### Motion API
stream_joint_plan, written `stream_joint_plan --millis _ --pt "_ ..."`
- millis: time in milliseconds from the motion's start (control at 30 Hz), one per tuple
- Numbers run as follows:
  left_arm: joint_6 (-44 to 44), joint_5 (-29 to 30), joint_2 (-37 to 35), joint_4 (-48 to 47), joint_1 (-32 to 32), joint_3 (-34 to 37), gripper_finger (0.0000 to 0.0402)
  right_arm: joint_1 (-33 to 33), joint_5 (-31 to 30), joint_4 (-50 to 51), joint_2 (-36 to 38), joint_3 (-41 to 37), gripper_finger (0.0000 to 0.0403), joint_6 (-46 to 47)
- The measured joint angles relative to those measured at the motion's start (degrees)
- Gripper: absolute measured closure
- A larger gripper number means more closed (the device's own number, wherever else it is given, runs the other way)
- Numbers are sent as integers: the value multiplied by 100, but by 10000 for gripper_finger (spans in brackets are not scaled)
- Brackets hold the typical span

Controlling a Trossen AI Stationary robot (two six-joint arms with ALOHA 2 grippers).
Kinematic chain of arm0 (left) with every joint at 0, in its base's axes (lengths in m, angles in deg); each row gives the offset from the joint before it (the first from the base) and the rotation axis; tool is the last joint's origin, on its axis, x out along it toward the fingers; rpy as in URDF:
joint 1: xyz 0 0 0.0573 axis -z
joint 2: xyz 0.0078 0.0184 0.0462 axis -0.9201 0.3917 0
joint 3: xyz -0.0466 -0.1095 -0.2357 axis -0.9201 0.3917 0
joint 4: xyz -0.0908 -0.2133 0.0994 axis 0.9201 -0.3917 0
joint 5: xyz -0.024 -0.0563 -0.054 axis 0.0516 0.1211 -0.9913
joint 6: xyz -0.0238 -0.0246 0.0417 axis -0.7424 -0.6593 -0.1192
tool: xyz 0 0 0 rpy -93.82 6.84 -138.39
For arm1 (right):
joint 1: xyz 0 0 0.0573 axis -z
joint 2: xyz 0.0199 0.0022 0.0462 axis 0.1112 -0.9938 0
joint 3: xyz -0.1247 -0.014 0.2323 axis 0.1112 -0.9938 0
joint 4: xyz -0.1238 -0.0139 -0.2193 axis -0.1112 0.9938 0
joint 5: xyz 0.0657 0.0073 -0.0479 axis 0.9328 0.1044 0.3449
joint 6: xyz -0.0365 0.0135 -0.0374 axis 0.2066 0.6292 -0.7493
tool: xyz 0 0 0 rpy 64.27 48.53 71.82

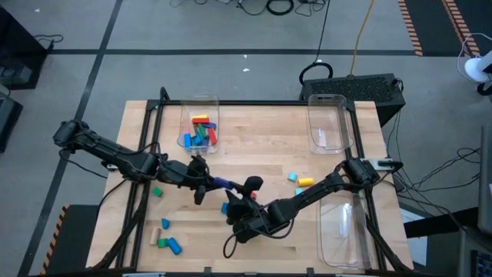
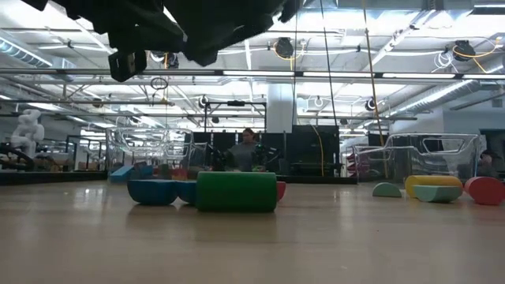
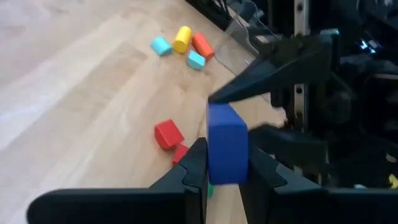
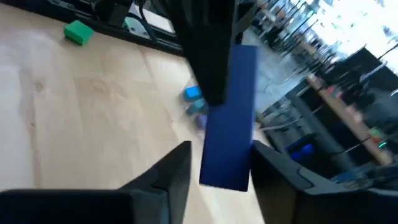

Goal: Sort blocks by size
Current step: Put the blue rectangle block into the top left transparent bin

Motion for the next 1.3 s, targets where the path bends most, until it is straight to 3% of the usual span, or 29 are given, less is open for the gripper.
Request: stream_joint_plan --millis 267,433,600,833,1100,1300 --pt "260 177 -105 90 -434 -1 342 165 384 924 32 -2 160 1560" --pt "567 171 -274 -13 -807 -11 343 248 397 1543 82 -2 127 2295" --pt "1056 504 -618 -615 -1445 -13 343 255 383 1851 90 -2 123 2587" --pt "1675 732 -933 -2318 -2575 -11 342 265 662 1999 99 -2 128 2589" --pt "2211 731 -988 -2748 -3522 -11 343 366 1084 2002 101 -2 128 2550" --pt "2539 560 -975 -3284 -3849 -11 342 375 1325 1917 103 -2 128 2549"
